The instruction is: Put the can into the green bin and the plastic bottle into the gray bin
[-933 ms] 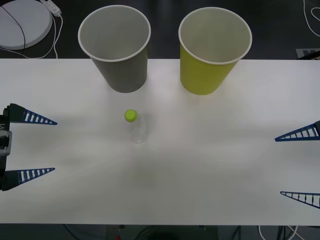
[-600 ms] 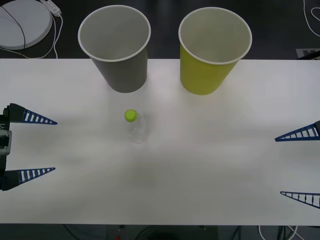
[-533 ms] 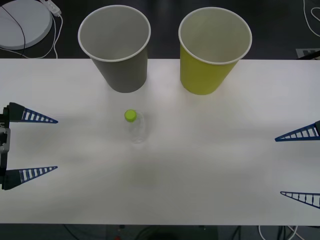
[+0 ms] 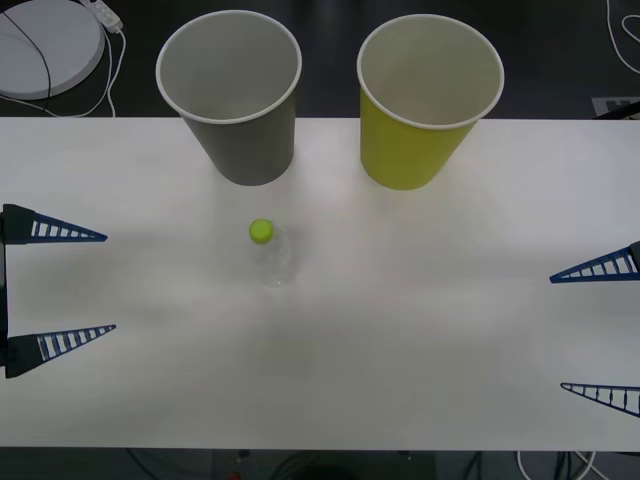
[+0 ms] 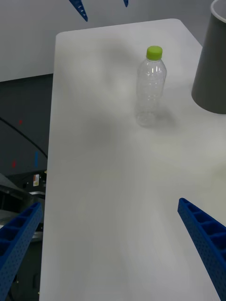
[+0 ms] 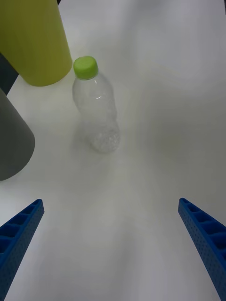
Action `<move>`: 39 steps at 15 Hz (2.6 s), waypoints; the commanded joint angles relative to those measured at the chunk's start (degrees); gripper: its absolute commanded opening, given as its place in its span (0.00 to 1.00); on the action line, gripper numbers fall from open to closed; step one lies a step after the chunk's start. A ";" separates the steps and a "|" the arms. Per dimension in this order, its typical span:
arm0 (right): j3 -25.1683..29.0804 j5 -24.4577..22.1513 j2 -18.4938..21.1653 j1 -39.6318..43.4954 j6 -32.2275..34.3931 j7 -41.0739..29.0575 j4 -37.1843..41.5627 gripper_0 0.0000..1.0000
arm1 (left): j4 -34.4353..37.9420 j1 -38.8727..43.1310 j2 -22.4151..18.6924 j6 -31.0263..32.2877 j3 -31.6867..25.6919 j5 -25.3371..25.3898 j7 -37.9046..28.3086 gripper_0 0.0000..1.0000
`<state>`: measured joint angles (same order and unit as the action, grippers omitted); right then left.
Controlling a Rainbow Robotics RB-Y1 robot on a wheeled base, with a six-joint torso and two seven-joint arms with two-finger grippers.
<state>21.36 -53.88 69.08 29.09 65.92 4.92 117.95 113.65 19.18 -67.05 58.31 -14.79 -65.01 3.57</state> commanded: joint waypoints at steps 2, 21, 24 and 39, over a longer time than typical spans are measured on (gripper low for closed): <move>0.00 0.00 0.00 0.00 0.00 0.00 0.00 1.00 | 0.00 1.21 0.08 -4.96 4.60 2.43 -1.64 1.00; 0.00 0.00 0.00 0.00 0.00 0.00 0.00 1.00 | -3.08 -10.57 9.57 -18.05 22.88 -2.93 -5.86 1.00; 0.00 0.00 0.00 0.00 0.00 0.00 0.00 1.00 | -3.26 -12.15 11.85 -20.51 25.07 -5.57 -6.91 1.00; 0.00 0.00 0.00 0.00 0.00 0.00 0.00 1.00 | -7.74 -19.45 25.21 -22.01 29.47 -19.36 -12.36 1.00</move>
<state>21.36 -53.88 69.08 29.09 65.92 4.92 117.94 106.15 0.02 -42.60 36.26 14.68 -83.46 -8.58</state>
